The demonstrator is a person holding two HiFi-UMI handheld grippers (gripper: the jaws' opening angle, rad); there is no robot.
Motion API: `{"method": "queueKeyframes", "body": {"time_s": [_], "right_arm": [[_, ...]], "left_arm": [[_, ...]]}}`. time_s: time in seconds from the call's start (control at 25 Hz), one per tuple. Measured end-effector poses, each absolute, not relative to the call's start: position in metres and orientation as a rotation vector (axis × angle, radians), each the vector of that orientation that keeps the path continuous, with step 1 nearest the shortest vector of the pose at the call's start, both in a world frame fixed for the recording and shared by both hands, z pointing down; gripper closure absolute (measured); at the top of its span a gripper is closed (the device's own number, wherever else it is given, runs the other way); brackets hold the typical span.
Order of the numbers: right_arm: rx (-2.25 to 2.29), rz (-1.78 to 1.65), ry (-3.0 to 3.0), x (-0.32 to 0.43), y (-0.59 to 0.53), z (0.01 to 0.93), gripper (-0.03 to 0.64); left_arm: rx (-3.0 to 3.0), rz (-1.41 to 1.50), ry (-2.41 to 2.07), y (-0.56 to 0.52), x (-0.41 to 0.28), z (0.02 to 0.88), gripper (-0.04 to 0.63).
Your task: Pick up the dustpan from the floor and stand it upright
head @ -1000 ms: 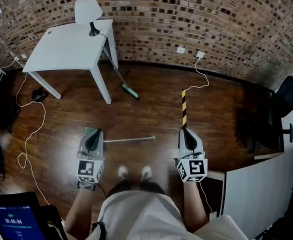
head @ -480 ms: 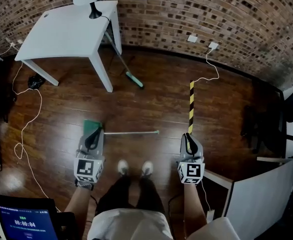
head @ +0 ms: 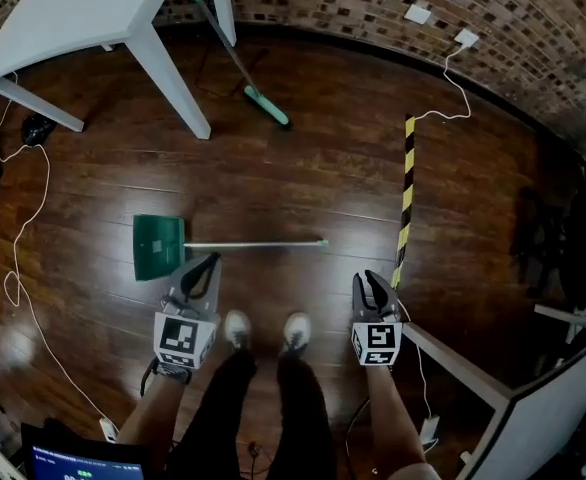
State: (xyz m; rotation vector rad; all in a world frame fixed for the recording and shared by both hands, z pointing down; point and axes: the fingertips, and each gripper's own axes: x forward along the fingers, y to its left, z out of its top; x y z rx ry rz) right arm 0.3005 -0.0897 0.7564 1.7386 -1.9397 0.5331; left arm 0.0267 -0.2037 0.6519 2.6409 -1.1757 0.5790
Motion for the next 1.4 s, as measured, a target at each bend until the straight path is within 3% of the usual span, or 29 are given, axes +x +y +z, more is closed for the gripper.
{"method": "queueKeyframes", "body": {"time_s": [0.36,0.72,1.12,1.4], "right_arm": [[1.533,0.660,-1.922,0.264,-0.083,0.946,0.465],[1.426,0.706,-1.763,0.296,-0.095,1.137,0.399],[1.507,0.624,-1.755,0.315,-0.137,1.231,0.410],[1.575,0.594,-1.688,0.317,-0.145,1.238,0.528]], "left_arm": [[2.574,0.658,-1.059,-0.202,0.036,0.820,0.594],[2.569,0.704,-1.046,-0.229,0.034,0.961,0.594],[2.529,0.723,-0.982,-0.229,0.049,1.053,0.594],[2.532,0.742,-0.967,-0.231,0.047,1.056,0.594]]}}
